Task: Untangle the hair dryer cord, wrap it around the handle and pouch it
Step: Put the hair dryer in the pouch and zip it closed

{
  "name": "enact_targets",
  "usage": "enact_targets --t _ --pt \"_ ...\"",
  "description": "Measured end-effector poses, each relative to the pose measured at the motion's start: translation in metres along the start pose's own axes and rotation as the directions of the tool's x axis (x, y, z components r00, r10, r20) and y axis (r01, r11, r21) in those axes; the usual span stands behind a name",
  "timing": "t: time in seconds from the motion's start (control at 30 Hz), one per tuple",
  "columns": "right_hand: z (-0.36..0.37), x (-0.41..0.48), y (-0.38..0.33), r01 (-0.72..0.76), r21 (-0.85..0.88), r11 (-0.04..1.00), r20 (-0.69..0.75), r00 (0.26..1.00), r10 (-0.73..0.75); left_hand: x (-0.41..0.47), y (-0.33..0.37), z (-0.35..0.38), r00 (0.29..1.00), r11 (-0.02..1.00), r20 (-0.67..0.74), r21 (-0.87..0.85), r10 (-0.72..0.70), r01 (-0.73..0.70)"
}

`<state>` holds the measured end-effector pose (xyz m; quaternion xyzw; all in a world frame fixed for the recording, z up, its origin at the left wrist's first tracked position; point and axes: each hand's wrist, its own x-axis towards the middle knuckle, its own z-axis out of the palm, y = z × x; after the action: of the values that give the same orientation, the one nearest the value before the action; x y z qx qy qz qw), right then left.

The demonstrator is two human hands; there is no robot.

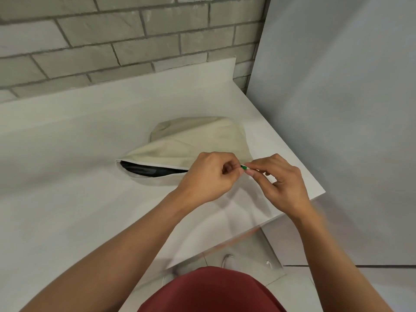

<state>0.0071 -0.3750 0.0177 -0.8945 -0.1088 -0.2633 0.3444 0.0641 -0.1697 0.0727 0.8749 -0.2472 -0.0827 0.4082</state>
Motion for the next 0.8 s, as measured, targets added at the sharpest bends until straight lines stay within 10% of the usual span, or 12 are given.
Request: enact_targets --t 0.33,0.5,0.8 --pt "-0.02 -0.013 0.019 -0.028 0.02 0.999 -0.002 1.0 0.029 -0.021 -0.025 -0.016 0.964 0.966 -0.091 -0.091 -0.251 0.243" --pt "-0.032 -0.012 0.002 -0.072 -0.099 0.993 0.241 0.966 0.094 -0.033 -0.03 -0.017 0.967 0.976 -0.13 -0.043 -0.217 0.213" --pt "0.037 0.022 -0.06 0.145 -0.289 0.946 0.11 0.987 -0.117 -0.036 -0.033 -0.024 0.973 0.99 -0.187 -0.032 -0.138 0.134"
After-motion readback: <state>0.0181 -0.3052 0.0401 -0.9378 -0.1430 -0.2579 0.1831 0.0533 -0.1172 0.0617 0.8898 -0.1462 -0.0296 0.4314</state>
